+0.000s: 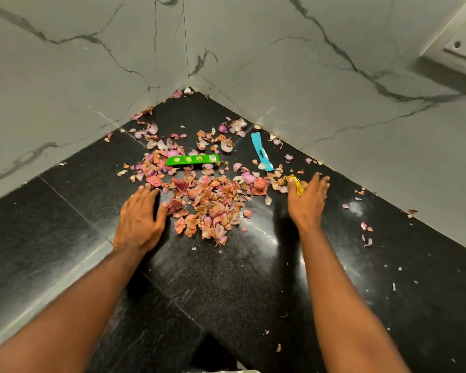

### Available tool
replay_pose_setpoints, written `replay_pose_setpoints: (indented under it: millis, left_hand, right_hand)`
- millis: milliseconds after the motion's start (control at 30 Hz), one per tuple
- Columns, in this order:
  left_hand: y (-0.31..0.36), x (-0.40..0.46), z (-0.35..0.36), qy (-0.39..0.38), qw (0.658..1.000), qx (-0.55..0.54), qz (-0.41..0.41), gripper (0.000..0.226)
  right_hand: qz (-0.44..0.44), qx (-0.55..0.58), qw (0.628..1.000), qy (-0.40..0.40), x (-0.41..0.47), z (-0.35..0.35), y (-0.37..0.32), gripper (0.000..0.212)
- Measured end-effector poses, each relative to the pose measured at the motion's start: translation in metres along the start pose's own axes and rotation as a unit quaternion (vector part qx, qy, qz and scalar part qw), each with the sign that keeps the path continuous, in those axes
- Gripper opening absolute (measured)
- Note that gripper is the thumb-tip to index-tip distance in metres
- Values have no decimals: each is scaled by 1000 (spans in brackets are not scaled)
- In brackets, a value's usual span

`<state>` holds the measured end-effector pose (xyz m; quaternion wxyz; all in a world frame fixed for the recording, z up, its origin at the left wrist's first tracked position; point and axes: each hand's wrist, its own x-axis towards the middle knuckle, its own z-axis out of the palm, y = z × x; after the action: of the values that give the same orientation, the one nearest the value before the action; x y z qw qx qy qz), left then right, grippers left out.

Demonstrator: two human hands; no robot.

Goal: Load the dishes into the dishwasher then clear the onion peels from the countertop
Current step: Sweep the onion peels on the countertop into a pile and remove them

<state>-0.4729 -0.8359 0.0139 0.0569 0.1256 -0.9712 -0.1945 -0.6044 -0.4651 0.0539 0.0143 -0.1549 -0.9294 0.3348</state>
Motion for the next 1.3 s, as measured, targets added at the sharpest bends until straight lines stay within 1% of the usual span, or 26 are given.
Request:
replay_pose_setpoints:
  millis: [67,100,233,300,333,367,433,500,567,600,667,700,733,767,833,867,900,967,1000,1067,1100,1167,1200,1233,1267,1300]
  left_hand:
    - [0,0,0,-1,1000,1,0,68]
    - [0,0,-1,-2,1000,1,-1,68]
    - [-1,1,-1,-4,1000,-1,-2,69]
    - [-1,0,-1,-5,1000,-2,-3,69]
    - [0,0,-2,-5,1000,-3,-4,68]
    - [0,0,-2,-5,1000,-3,-4,68]
    - [0,0,-3,-6,1000,-5,-5,68]
    - [1,0,-4,-6,1000,-6,-5,68]
    - [1,0,-4,-5,1000,-7,-4,68]
    - [1,0,-3,-3,1000,-8,-2,68]
    - [-1,1,-3,1,1000,-8,0,69]
    - [-1,1,-3,2,1000,-9,1,69]
    - [-1,1,-2,3,1000,-9,2,69]
    - [0,1,-1,2,1000,-10,3,69]
    - [0,2,-1,4,1000,-11,3,69]
    - [0,2,-1,5,1000,-10,4,68]
    - [0,2,-1,5,1000,-9,3,68]
    - [0,2,-1,4,1000,-9,2,68]
    - [0,2,-2,3,1000,-8,1,68]
    - [1,1,-1,2,1000,-6,4,65]
    - [0,2,0,3,1000,-4,8,63]
    - [-2,2,1,7,1000,-4,13,59]
    - [-2,2,1,9,1000,-6,17,59]
    - [-2,2,1,11,1000,-9,21,60]
    - [-2,2,1,12,1000,-16,24,61]
    - [-2,2,1,13,999,-24,30,61]
  right_hand:
    - [19,-6,998,-56,3,7,-5,86]
    - [4,-1,997,-77,0,15,-11,83]
    - [-102,71,976,-177,-38,53,-32,71]
    - [-163,79,961,-210,-66,59,-40,61]
    - [-176,91,956,-216,-78,55,-44,58]
    - [-191,111,953,-209,-87,52,-48,53]
    - [-221,137,954,-146,-95,50,-44,38]
    - [-234,152,955,-102,-97,45,-42,41]
    - [-237,160,954,-88,-96,38,-42,41]
    - [-239,164,954,-80,-95,33,-42,36]
    - [-248,162,954,-55,-90,23,-43,16]
    - [-248,150,956,-42,-86,17,-40,10]
    - [-244,133,960,-40,-82,12,-36,8]
    - [-235,118,963,-53,-77,6,-29,8]
    - [-203,94,970,-92,-68,-4,-12,19]
    - [-175,101,976,-85,-65,-12,-2,24]
    - [-146,115,981,-53,-62,-18,8,26]
    - [-102,127,985,59,-56,-34,34,28]
    - [-80,108,984,116,-52,-42,47,34]
    - [-24,14,980,195,-40,-56,78,53]
    - [16,-37,978,206,-33,-61,93,65]
    - [105,-83,978,163,-25,-68,111,85]
    - [132,-82,980,122,-24,-67,113,89]
    - [128,-76,986,80,-25,-64,111,88]
    - [98,-59,993,42,-28,-60,106,83]
    - [50,-18,999,7,-33,-52,99,74]
